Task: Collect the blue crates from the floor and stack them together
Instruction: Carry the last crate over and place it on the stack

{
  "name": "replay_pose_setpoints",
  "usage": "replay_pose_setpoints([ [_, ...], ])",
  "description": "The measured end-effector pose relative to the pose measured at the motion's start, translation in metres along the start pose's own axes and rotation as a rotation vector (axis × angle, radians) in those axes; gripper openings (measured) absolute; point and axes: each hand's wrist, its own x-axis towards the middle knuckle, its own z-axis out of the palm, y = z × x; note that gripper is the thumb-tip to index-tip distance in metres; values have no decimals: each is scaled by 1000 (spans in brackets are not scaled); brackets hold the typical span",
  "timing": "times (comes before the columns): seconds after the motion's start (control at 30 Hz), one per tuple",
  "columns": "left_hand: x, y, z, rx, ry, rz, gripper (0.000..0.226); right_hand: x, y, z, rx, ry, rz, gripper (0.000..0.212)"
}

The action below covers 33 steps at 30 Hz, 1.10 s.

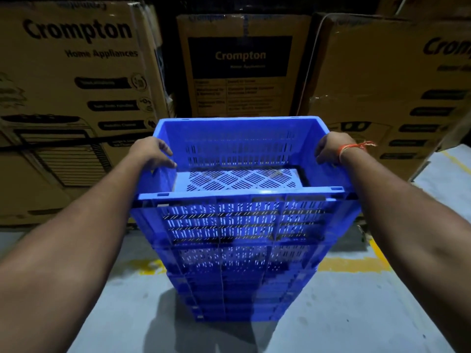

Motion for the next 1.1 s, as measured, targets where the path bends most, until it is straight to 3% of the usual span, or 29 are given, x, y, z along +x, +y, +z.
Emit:
replay_pose_setpoints([
  [0.7,-3,4,-8,31,-29,18,35,-5,1,5,-79,4,-26,11],
  [1.1,-3,3,-9,60,-23,35,35,-10,-5,6,8,16,16,12],
])
